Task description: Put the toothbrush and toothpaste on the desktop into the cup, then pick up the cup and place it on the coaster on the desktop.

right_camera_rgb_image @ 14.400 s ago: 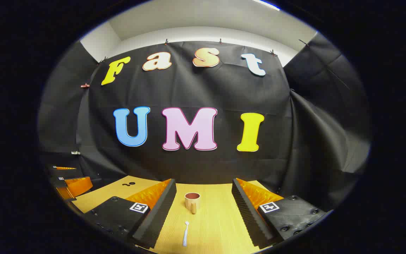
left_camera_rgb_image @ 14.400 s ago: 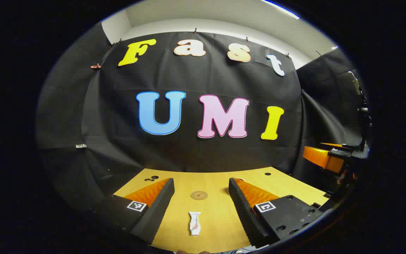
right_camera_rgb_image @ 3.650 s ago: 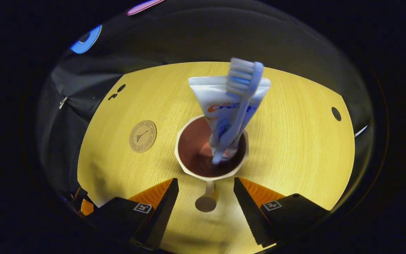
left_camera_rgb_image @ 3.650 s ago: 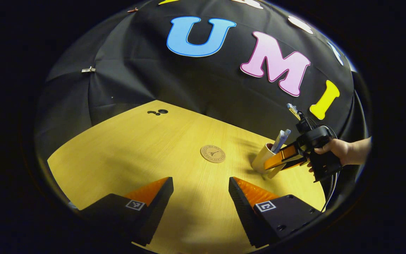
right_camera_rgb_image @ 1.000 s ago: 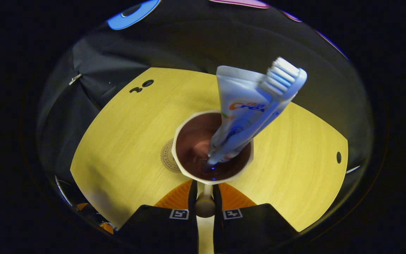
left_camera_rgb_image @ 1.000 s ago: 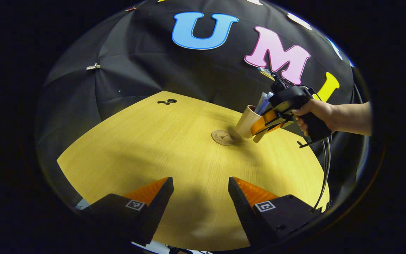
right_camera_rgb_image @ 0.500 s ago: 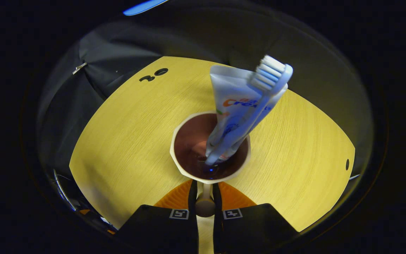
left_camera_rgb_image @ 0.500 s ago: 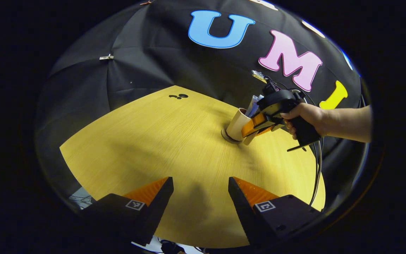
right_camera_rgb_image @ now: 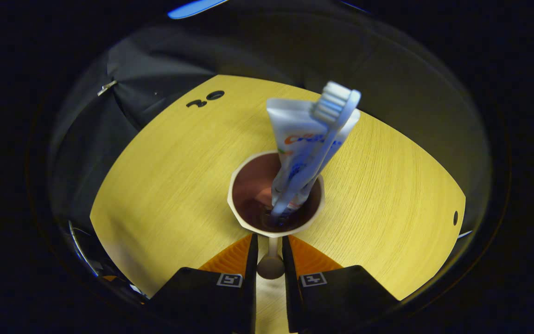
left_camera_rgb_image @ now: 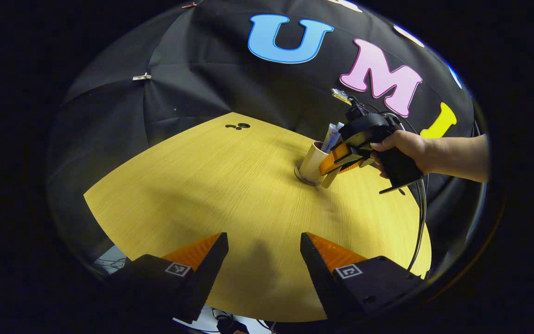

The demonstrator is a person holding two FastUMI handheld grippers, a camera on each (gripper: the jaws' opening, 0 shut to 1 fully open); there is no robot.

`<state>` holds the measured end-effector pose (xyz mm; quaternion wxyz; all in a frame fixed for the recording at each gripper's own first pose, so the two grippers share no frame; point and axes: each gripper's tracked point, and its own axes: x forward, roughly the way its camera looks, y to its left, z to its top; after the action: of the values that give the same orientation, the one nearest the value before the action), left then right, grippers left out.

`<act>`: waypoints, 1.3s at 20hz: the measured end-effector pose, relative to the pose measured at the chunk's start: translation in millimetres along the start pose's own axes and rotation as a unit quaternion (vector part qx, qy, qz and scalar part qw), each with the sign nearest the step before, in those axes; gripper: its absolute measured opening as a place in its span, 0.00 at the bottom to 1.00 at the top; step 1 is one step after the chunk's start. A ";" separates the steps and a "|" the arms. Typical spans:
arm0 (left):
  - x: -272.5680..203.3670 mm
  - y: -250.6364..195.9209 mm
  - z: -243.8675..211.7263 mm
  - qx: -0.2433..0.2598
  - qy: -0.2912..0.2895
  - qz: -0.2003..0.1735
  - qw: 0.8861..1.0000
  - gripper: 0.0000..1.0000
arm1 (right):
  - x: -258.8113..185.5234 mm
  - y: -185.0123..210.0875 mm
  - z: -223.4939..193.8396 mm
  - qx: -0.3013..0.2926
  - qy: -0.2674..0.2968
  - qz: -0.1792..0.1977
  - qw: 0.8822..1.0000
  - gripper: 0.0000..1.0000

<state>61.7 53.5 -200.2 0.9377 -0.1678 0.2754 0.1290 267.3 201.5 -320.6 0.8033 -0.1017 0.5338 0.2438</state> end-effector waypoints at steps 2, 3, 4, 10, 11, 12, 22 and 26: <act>-1.9 -1.9 1.5 0.006 -0.001 -0.004 1.000 0.97 | -15.6 -0.4 4.0 0.009 -0.009 0.003 1.000 0.39; -3.1 -4.1 3.3 0.009 -0.002 -0.009 1.000 0.97 | -24.3 0.1 5.5 0.014 -0.021 0.005 1.000 0.49; -4.6 -7.5 5.4 0.013 -0.005 -0.015 1.000 0.97 | -33.8 0.5 7.8 0.017 -0.036 0.006 0.999 0.60; -17.7 -44.5 28.9 0.041 -0.025 -0.070 0.996 0.98 | -121.9 -12.4 3.2 0.032 -0.135 -0.011 0.990 1.00; -21.1 -52.1 34.0 0.051 -0.031 -0.081 0.995 0.98 | -136.8 -14.1 2.6 0.037 -0.153 -0.014 0.987 0.99; -24.1 -59.3 38.1 0.064 -0.038 -0.090 0.993 0.97 | -153.9 -15.3 0.3 0.048 -0.172 -0.017 0.984 0.99; -68.2 -116.3 82.8 0.112 -0.112 -0.132 0.978 0.97 | -326.0 -32.6 -49.4 0.099 -0.355 -0.104 0.924 0.99; -109.3 -133.6 109.9 0.127 -0.166 -0.146 0.967 0.97 | -381.8 -16.4 -82.7 0.092 -0.418 -0.141 0.893 0.98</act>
<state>69.3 -42.0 -19.5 0.9926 -0.0616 0.1025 -0.0199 89.9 44.3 -9.6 0.9839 0.0100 0.1492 0.0977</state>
